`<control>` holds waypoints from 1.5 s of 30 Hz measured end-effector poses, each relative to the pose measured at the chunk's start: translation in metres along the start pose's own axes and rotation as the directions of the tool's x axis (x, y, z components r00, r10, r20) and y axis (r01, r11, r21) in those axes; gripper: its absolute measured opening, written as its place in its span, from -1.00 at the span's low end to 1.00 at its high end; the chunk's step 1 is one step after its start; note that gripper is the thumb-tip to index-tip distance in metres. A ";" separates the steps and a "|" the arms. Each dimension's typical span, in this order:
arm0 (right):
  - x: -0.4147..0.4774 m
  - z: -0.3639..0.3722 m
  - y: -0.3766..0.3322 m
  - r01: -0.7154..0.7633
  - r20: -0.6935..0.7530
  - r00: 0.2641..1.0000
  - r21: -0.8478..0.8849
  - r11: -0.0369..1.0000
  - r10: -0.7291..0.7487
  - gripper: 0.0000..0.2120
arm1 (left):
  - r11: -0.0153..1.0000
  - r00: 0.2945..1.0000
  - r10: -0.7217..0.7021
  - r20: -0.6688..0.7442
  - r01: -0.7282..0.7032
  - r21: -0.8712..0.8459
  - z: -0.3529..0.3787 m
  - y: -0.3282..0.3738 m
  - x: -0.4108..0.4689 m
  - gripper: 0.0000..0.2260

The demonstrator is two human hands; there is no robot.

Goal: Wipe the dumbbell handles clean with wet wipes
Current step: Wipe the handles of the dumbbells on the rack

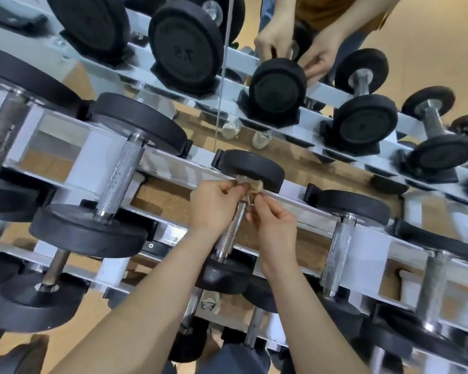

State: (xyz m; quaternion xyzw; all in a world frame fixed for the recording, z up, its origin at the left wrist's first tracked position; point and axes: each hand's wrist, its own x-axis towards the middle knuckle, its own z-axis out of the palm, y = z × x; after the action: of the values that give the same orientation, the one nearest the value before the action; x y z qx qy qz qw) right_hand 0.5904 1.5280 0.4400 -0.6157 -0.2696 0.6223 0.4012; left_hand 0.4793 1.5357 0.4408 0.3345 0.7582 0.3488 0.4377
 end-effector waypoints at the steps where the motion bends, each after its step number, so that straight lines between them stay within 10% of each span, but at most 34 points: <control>1: 0.000 0.000 0.000 0.003 -0.002 1.000 -0.017 1.000 -0.003 -0.84 | 0.996 0.997 -0.047 0.054 0.051 -0.075 0.001 0.003 0.002 -0.79; 6: 0.002 0.002 -0.003 -0.023 -0.019 1.000 0.012 1.000 0.023 -0.76 | 0.782 0.917 0.387 -0.098 -0.270 0.561 0.019 0.005 -0.015 -0.83; 14: 0.016 0.025 -0.007 -0.125 -0.263 0.939 0.335 0.934 0.220 -0.86 | 0.321 0.623 0.709 0.330 -0.702 0.636 0.013 -0.028 -0.006 -0.74; 19: 0.014 0.029 0.010 0.146 -0.276 0.944 -0.138 0.980 -0.180 -0.86 | 0.644 0.808 0.589 0.026 -0.489 0.589 0.002 -0.013 -0.012 -0.89; 25: -0.007 0.016 0.020 0.420 -0.012 0.833 -0.636 0.647 -0.553 -0.82 | 0.812 0.936 0.350 -0.036 -0.284 0.510 0.001 0.000 -0.013 -0.72; 35: -0.020 0.002 0.003 0.414 0.181 0.867 -0.781 0.468 -0.465 -0.89 | 0.648 0.934 0.339 0.114 -0.320 0.691 -0.023 -0.021 -0.042 -0.76; 39: -0.006 0.012 0.005 0.496 0.220 0.801 -0.765 0.412 -0.557 -0.92 | 0.801 0.950 0.306 0.056 -0.289 0.525 -0.023 -0.007 -0.030 -0.93; 45: -0.037 -0.011 0.037 0.430 0.243 0.892 -0.715 0.552 -0.380 -0.88 | 0.780 0.970 0.186 0.154 -0.241 0.578 -0.036 -0.022 -0.049 -0.92</control>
State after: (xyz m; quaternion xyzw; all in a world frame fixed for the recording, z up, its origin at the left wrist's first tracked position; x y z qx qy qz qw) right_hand 0.5918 1.4762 0.4288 -0.6274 -0.6483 0.3625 0.2337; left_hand 0.4613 1.4754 0.4571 0.5531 0.7659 0.1268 0.3023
